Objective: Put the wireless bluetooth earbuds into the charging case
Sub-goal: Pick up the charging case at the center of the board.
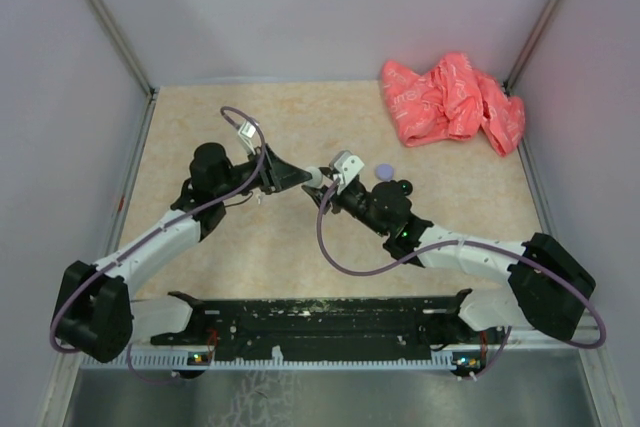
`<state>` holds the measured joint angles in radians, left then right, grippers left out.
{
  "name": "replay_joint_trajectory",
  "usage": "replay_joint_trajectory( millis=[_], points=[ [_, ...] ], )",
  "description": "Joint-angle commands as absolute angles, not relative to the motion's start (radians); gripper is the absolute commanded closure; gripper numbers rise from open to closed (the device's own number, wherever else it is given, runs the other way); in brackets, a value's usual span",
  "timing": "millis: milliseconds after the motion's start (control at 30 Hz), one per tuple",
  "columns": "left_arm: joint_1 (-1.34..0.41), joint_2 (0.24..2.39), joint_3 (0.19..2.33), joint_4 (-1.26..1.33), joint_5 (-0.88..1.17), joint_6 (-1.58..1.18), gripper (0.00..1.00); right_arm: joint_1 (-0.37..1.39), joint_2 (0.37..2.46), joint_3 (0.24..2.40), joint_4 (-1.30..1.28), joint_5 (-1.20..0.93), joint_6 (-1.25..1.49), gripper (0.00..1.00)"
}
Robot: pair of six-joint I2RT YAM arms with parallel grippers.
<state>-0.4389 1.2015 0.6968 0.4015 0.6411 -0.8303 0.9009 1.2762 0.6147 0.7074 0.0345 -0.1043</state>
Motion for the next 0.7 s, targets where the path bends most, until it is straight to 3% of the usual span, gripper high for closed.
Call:
replay_joint_trajectory(
  millis=[0, 167, 333, 467, 667],
  points=[
    [-0.445, 1.218, 0.693, 0.43, 0.653, -0.823, 0.47, 0.917, 1.236, 0.618, 0.792, 0.005, -0.115, 0.71],
    [-0.446, 1.22, 0.694, 0.449, 0.663, -0.828, 0.53, 0.917, 1.237, 0.617, 0.792, -0.008, -0.123, 0.71],
    [-0.445, 1.21, 0.696, 0.456, 0.675, -0.815, 0.76, 0.917, 1.24, 0.602, 0.811, -0.029, -0.127, 0.7],
    [-0.444, 1.193, 0.697, 0.44, 0.671, -0.77, 0.89, 0.916, 1.239, 0.627, 0.748, -0.027, -0.085, 0.62],
    [-0.442, 1.156, 0.726, 0.342, 0.648, -0.62, 1.0, 0.896, 1.229, 0.664, 0.652, -0.105, -0.047, 0.46]
  ],
)
